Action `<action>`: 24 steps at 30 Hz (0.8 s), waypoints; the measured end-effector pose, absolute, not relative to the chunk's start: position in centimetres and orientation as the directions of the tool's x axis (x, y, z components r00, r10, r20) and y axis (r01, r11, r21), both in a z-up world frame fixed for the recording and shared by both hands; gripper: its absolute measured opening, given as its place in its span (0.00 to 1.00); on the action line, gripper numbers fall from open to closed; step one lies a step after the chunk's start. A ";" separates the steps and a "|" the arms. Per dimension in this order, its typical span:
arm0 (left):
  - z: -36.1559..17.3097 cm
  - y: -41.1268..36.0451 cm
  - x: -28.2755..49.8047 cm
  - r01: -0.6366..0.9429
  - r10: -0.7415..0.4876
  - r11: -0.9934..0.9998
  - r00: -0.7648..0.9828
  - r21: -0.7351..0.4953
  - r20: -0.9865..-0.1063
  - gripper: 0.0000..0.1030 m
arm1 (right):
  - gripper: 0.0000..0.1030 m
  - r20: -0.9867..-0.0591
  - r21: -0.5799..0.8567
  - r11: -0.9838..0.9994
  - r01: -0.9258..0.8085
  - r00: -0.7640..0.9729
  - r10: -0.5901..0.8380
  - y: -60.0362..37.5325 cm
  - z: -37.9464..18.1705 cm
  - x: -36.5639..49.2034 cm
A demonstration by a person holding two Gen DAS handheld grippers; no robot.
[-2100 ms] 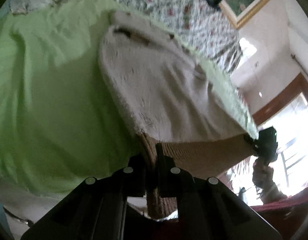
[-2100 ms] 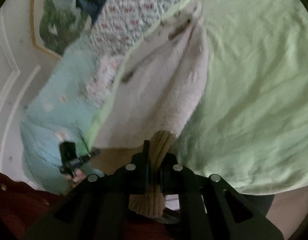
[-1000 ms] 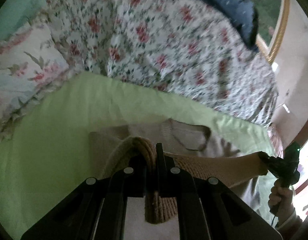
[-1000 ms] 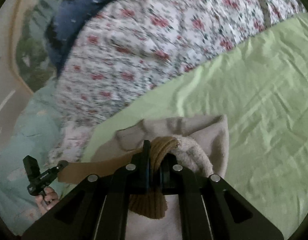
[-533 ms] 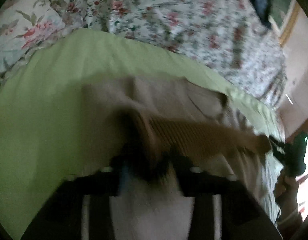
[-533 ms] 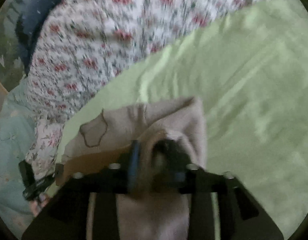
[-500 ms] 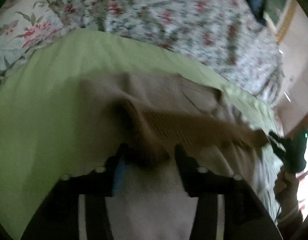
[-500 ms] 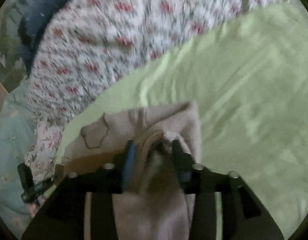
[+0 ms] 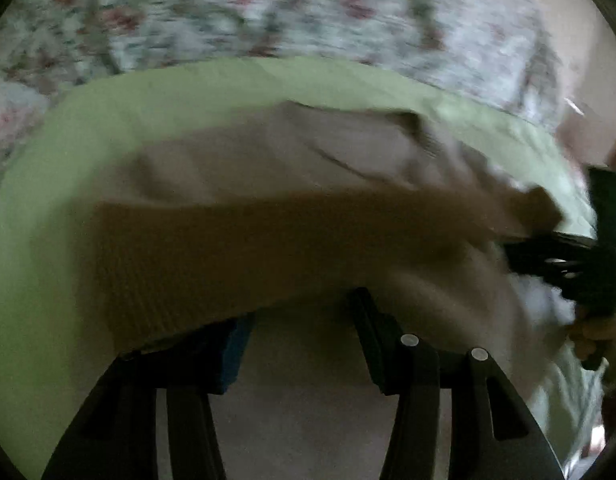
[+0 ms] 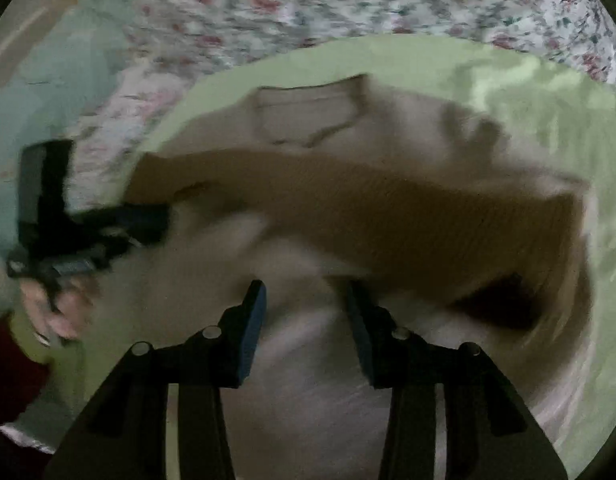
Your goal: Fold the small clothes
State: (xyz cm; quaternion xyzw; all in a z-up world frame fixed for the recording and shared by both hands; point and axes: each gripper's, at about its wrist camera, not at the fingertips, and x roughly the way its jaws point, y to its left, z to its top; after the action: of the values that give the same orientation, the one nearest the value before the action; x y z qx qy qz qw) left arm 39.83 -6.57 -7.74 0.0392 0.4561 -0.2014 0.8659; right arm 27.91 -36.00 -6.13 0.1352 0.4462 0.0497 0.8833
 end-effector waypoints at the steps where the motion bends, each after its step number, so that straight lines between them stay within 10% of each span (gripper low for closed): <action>1: -7.6 -5.3 41.4 0.348 -0.289 0.931 0.517 -0.110 -0.806 0.49 | 0.41 -0.781 0.249 0.965 0.085 0.607 0.148 -37.4 -6.2 28.4; 6: -5.8 0.6 45.8 0.192 -0.273 0.961 0.567 -0.198 -0.777 0.40 | 0.41 -0.722 0.326 0.873 0.363 0.692 -0.017 -45.1 -5.3 27.1; 10: -4.5 3.4 43.5 0.113 -0.247 0.967 0.625 -0.227 -0.741 0.59 | 0.43 -0.669 0.370 0.812 0.452 0.736 -0.104 -46.4 -3.6 23.3; 24: -7.6 4.2 23.8 0.105 -0.439 0.879 0.555 -0.464 -0.707 0.63 | 0.53 -0.615 0.538 0.784 0.309 0.780 0.115 -35.4 -3.7 13.5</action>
State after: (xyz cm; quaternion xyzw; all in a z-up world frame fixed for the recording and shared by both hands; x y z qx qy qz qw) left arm 23.77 4.20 -7.60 -0.1881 0.4446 -0.1578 0.8614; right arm 13.50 -35.35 -3.68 0.3239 0.3273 -0.0548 0.8860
